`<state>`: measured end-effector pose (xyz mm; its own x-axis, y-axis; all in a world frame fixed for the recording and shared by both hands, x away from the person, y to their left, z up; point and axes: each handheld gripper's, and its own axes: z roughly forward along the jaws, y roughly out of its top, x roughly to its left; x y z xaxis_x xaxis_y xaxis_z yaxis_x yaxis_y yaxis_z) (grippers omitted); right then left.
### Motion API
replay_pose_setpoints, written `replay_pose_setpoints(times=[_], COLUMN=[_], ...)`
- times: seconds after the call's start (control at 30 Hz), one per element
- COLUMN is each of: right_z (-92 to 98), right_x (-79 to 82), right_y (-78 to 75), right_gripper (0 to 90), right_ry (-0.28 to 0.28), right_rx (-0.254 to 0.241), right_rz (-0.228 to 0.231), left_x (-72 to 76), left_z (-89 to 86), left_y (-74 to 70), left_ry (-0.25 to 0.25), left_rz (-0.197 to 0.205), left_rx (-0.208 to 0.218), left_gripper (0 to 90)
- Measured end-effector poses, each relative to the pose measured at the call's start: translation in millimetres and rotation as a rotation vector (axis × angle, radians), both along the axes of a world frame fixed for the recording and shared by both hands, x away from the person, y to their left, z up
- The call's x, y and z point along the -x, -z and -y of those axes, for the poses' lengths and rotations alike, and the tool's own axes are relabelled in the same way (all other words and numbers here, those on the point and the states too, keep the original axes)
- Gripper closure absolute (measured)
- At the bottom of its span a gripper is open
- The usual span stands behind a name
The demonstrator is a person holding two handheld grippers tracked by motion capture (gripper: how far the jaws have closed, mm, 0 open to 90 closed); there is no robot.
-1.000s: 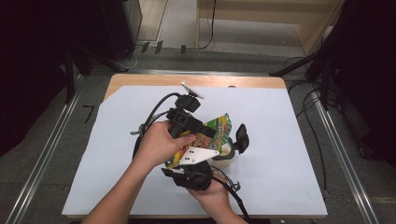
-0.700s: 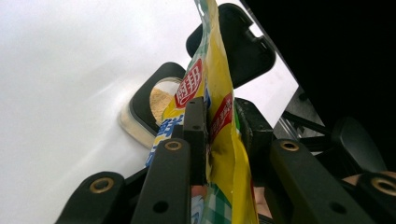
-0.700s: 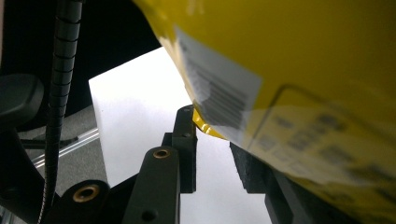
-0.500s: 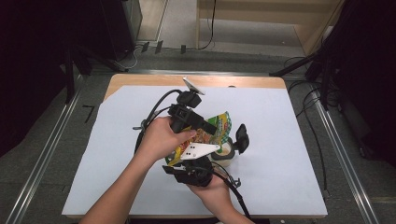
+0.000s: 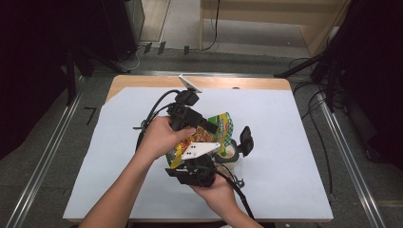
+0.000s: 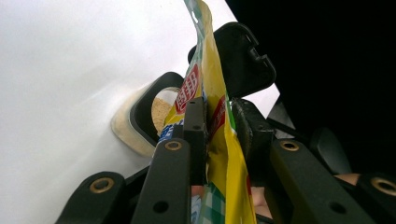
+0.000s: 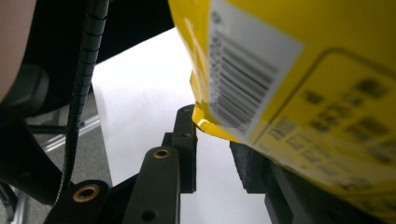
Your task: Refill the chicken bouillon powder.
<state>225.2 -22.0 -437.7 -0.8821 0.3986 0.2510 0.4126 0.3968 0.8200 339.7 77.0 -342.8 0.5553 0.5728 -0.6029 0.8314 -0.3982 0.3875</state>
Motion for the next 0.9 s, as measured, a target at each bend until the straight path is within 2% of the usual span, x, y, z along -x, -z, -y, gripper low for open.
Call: replay_pose_setpoints(times=[0.3, 0.5, 0.9], right_z=[2.8, 6.0, 5.8], right_x=[-1.3, -2.6, -3.1], right_y=[-1.0, -1.2, -1.4], right_gripper=[73.7, 73.7, 73.6], right_ry=[-0.027, -0.043, -0.040], right_rx=[0.010, 0.018, 0.016], right_rz=[-0.006, -0.012, -0.010], left_x=[-0.5, -1.6, -1.0], left_z=[-2.0, -0.6, -0.9], left_y=[2.8, 4.0, 3.3], left_ry=[-0.012, -0.017, -0.025], left_rz=[0.004, 0.000, 0.006], left_rx=[0.022, 0.020, 0.026], left_gripper=[76.7, 76.7, 76.8])
